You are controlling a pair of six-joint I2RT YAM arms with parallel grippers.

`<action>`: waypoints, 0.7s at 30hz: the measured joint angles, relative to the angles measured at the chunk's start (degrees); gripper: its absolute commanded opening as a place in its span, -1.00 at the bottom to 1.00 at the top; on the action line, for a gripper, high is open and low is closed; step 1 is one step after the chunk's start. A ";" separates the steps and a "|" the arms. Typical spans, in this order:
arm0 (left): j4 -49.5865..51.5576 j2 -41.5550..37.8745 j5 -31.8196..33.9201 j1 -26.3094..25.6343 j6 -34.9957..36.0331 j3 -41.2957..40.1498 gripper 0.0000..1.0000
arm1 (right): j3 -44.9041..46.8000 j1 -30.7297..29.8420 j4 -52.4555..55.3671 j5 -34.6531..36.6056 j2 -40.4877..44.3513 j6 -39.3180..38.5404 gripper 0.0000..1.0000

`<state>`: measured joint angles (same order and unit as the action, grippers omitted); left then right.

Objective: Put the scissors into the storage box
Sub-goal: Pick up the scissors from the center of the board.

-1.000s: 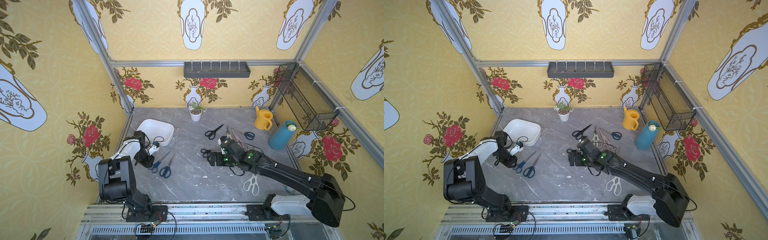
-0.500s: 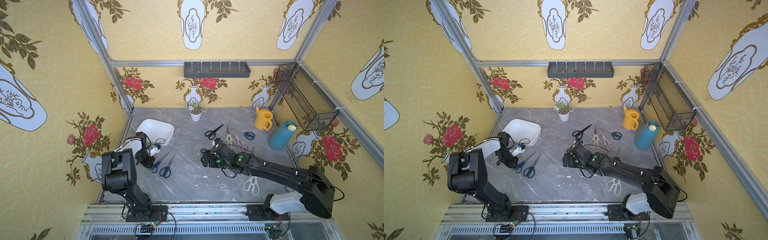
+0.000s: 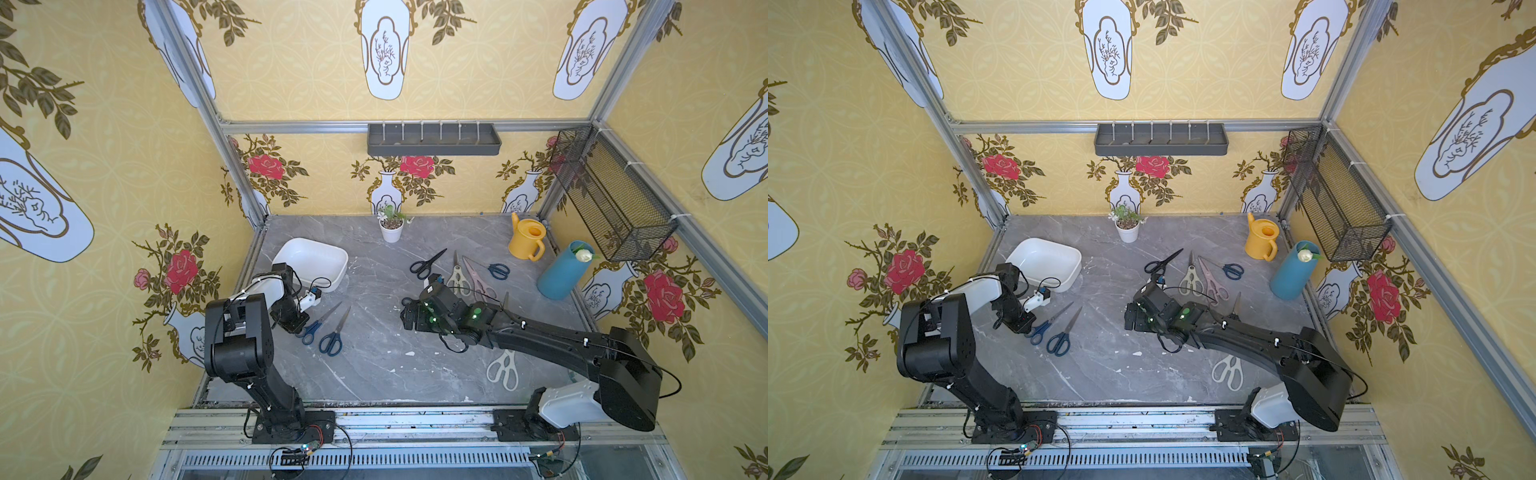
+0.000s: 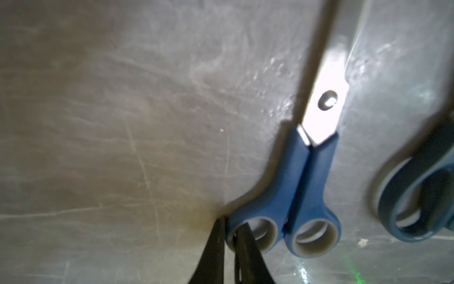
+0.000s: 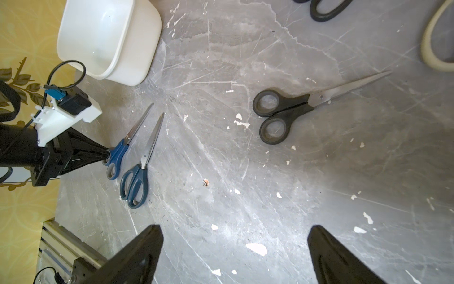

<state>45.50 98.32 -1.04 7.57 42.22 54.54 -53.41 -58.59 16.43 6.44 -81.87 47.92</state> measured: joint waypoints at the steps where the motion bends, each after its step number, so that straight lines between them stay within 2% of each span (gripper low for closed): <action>1: -0.07 -0.35 0.15 0.02 0.24 -0.15 -0.89 | -0.17 0.02 -0.07 0.24 -0.13 0.00 0.95; 5: -0.17 -2.78 0.24 -0.02 1.01 -0.94 -1.00 | -0.42 0.46 -0.09 1.79 -0.28 -0.09 0.95; 12: 11.28 -14.21 -3.89 -0.31 1.88 2.05 -1.00 | 0.39 2.01 -0.20 4.90 0.79 -0.20 0.95; 17: 17.33 -18.53 -5.03 -0.26 4.11 11.69 -1.00 | 3.52 4.39 -1.03 5.77 3.45 0.31 0.95; 21: 18.34 -12.90 -2.34 1.90 11.63 24.06 -1.00 | 7.39 6.95 -4.20 4.90 5.46 1.73 0.95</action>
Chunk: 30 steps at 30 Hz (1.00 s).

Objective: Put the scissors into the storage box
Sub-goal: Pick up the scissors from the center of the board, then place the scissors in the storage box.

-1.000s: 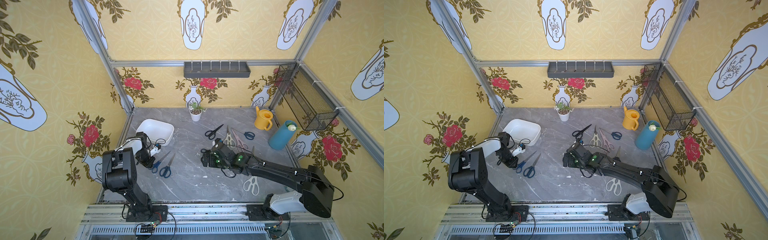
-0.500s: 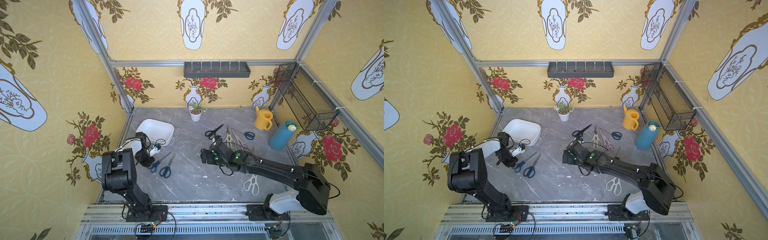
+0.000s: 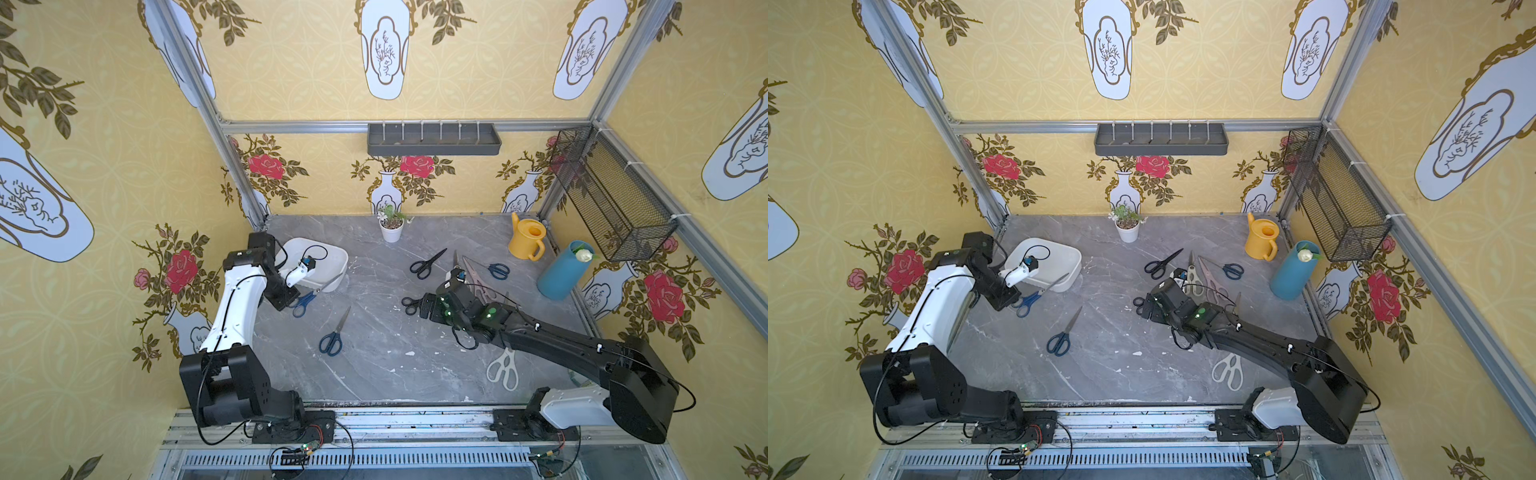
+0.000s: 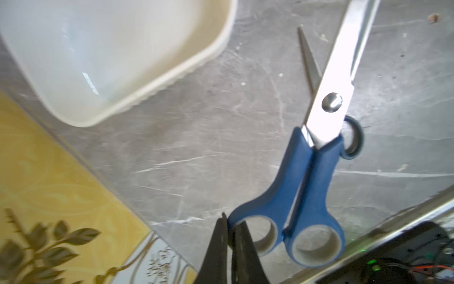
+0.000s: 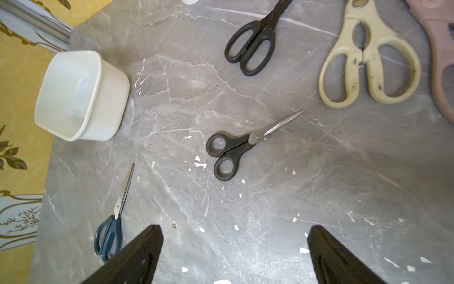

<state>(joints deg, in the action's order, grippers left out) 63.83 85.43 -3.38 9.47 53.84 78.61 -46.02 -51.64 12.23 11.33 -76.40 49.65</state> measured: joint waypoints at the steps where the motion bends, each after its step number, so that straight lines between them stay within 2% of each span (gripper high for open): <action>1: -0.17 2.43 0.81 0.81 1.70 3.56 -1.00 | 0.59 0.44 -0.59 -0.42 0.17 0.07 0.95; 5: -1.38 14.88 3.80 2.73 11.74 19.65 -1.00 | 1.40 1.05 -2.54 -1.62 0.13 1.29 0.95; 10: -5.16 25.86 5.09 2.71 25.14 30.21 -1.00 | 1.20 0.31 -3.98 -1.81 -0.68 2.05 0.95; 14: -9.75 31.89 6.12 2.73 35.17 32.33 -1.00 | 0.92 -0.52 -4.98 -1.57 -1.73 3.52 0.95; 18: -14.29 37.90 6.54 2.19 41.90 35.12 -1.00 | 0.11 -1.14 -5.16 -1.20 -3.10 4.98 0.95; 22: -17.27 43.10 6.47 0.72 45.20 39.08 -1.00 | -1.20 -1.62 -5.18 -1.27 -4.96 6.08 0.95; 26: -19.23 46.60 6.47 -0.90 47.82 39.56 -1.00 | -2.32 -1.88 -5.09 -2.19 -7.17 7.15 0.95; 30: -20.20 49.22 6.49 -2.05 49.22 39.50 -0.70 | -3.63 -1.97 -5.01 -3.34 -8.79 7.26 0.95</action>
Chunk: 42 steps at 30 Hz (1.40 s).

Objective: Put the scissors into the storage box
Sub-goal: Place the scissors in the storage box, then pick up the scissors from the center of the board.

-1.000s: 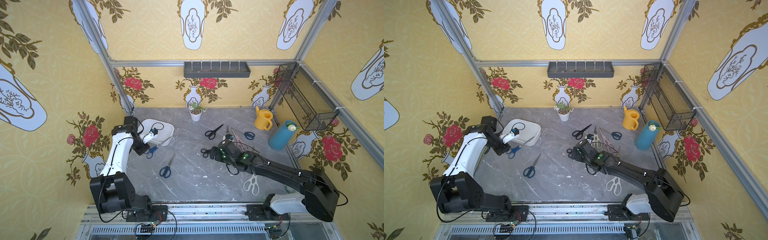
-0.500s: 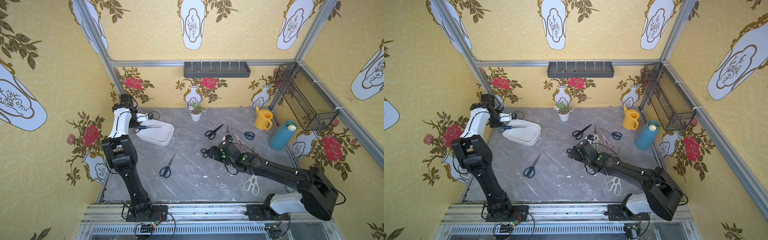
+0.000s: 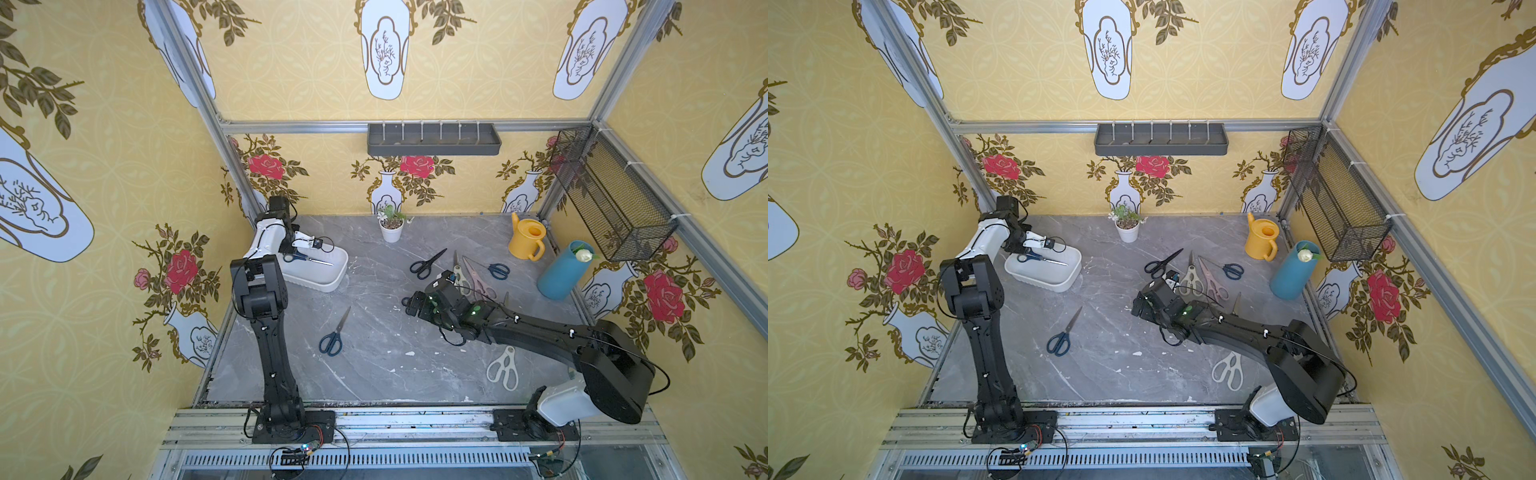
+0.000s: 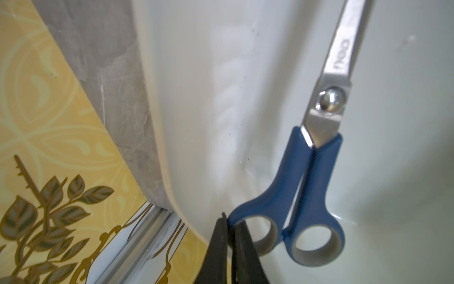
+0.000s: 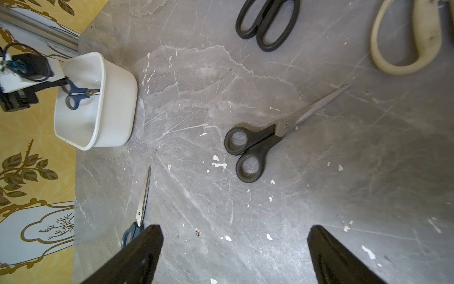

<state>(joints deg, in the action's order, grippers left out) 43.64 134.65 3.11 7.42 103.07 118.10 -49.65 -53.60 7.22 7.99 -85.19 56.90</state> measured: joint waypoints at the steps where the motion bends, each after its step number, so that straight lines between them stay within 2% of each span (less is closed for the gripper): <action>1: -0.17 0.44 0.00 -0.20 0.00 0.02 -0.58 | -0.28 0.00 -0.02 -0.04 -0.24 0.00 0.95; 2: -0.24 0.96 0.00 -0.31 0.00 0.26 -0.36 | -0.50 -0.02 -0.11 -0.07 -0.42 0.00 0.95; 4: -0.22 1.84 0.00 -0.46 -0.26 1.25 0.35 | -0.66 -0.13 -0.11 -0.07 -0.61 0.02 0.95; 5: 0.13 1.97 0.00 -0.66 -0.76 1.77 0.50 | -0.66 -0.17 -0.07 -0.07 -0.66 0.04 0.95; 8: 1.31 1.18 -0.66 -0.98 -3.30 2.99 0.61 | -0.66 -0.24 -0.37 -0.04 -1.11 0.07 0.95; 11: 5.68 -1.46 -2.29 -1.62 -7.78 6.01 0.53 | -0.83 -0.24 -0.57 0.00 -1.66 0.07 0.95; 14: 12.85 -7.56 -5.09 -2.16 -19.19 10.21 0.33 | -0.96 -0.22 -1.62 0.28 -1.86 0.02 0.95; 16: 17.44 -14.16 -7.61 -2.10 -28.52 7.89 0.27 | -0.96 0.04 -2.21 0.79 -1.88 -0.02 0.95; 18: 21.59 -21.92 -10.01 -1.57 -38.16 -0.07 0.25 | -0.72 0.55 -3.67 1.53 -1.90 -0.04 0.95; 22: 29.75 -38.29 -14.25 -1.09 -57.00 -26.03 0.19 | 1.44 2.60 -7.32 1.14 -1.75 -1.31 0.97; 26: 32.02 -46.45 -17.97 -1.46 -67.84 -42.82 0.15 | -2.34 2.58 -6.62 -4.59 -3.48 -8.48 0.99; 30: 28.85 -47.17 -18.84 -1.53 -73.05 -52.26 0.09 | -13.29 -6.64 0.48 -7.85 -6.82 -20.85 0.95; 33: 25.03 -45.79 -19.56 -1.86 -74.73 -55.08 0.05 | -10.29 -12.31 2.89 -7.72 -2.23 -27.10 0.95; 37: 20.04 -43.89 -19.67 -2.08 -75.17 -57.16 -0.03 | -1.77 -22.36 1.40 -4.87 9.49 -40.44 0.95; 42: 15.87 -42.01 -19.69 -3.69 -75.12 -60.67 -0.09 | -5.68 -27.56 7.67 2.67 16.35 -51.34 0.95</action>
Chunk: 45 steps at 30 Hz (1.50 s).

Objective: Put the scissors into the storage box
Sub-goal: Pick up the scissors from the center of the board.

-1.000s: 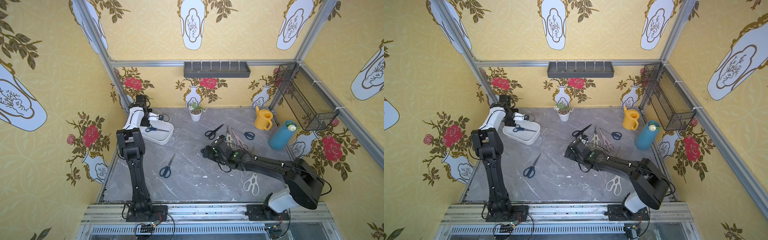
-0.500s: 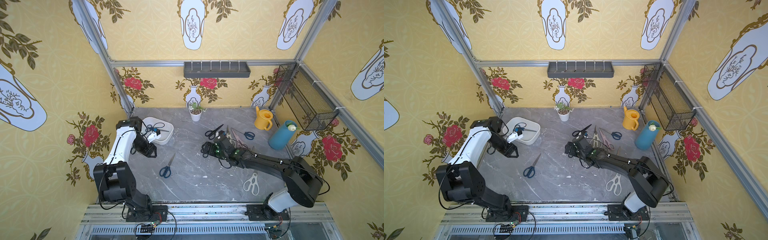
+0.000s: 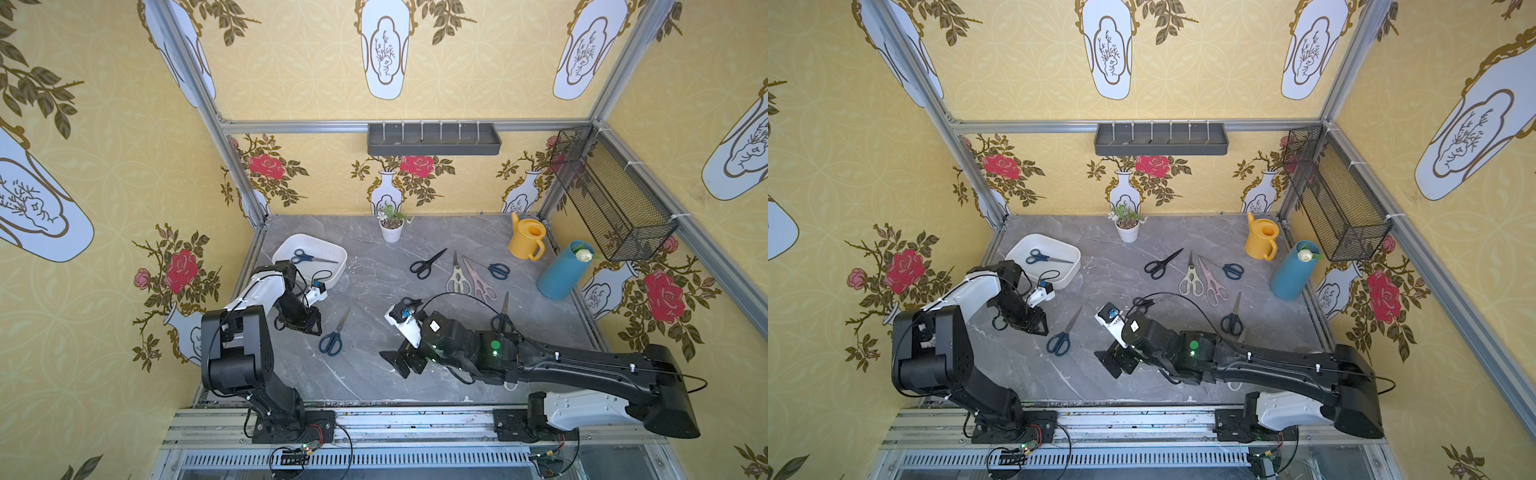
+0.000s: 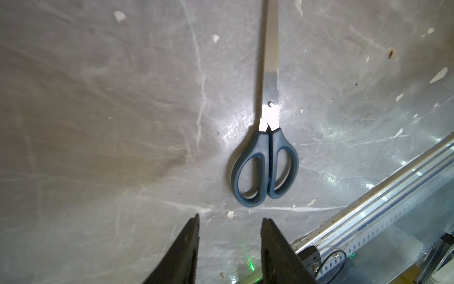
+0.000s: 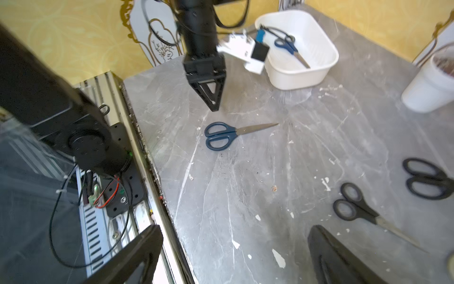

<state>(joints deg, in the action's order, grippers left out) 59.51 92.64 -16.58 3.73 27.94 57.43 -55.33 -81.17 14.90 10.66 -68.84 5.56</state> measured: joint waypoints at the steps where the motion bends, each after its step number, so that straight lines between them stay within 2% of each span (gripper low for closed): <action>1: -0.31 0.02 0.02 -0.66 0.13 -0.87 -0.09 | -1.36 -1.90 2.45 1.29 0.94 -1.57 0.95; 7: -2.01 0.02 0.04 -3.41 0.57 -3.26 -0.17 | -7.23 -8.52 20.81 8.04 4.59 -3.87 0.95; 14: -4.02 2.51 0.33 -4.09 0.52 -2.86 -0.30 | -9.14 -11.15 31.69 11.50 5.14 -0.96 0.95; 21: -5.09 4.13 1.46 -4.46 0.57 -3.80 -0.36 | -8.76 -11.34 32.94 13.16 5.20 0.37 0.95; 27: -5.64 5.51 1.86 -4.92 0.57 -4.11 -0.50 | -8.11 -11.34 32.79 13.94 5.44 0.59 0.95; 29: -5.62 5.81 1.95 -5.25 0.59 -4.57 -0.61 | -8.00 -11.34 32.52 14.03 5.44 0.61 0.95; 33: -5.33 6.05 1.66 -5.88 1.38 -5.64 -1.00 | -7.23 -11.32 31.08 14.32 5.70 0.61 0.95; 39: -3.26 0.85 4.46 -6.36 2.10 -4.48 -1.00 | -6.05 -10.23 28.37 14.45 6.01 0.52 0.95; 45: 3.89 -7.69 7.26 -6.25 6.95 5.86 -1.00 | -4.70 -8.83 24.94 14.43 6.67 -0.15 0.95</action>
<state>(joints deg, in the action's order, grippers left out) 63.40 84.95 -9.32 -2.52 34.89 63.29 -60.03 -90.00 39.83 25.08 -62.17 5.41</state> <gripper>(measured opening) 0.086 0.975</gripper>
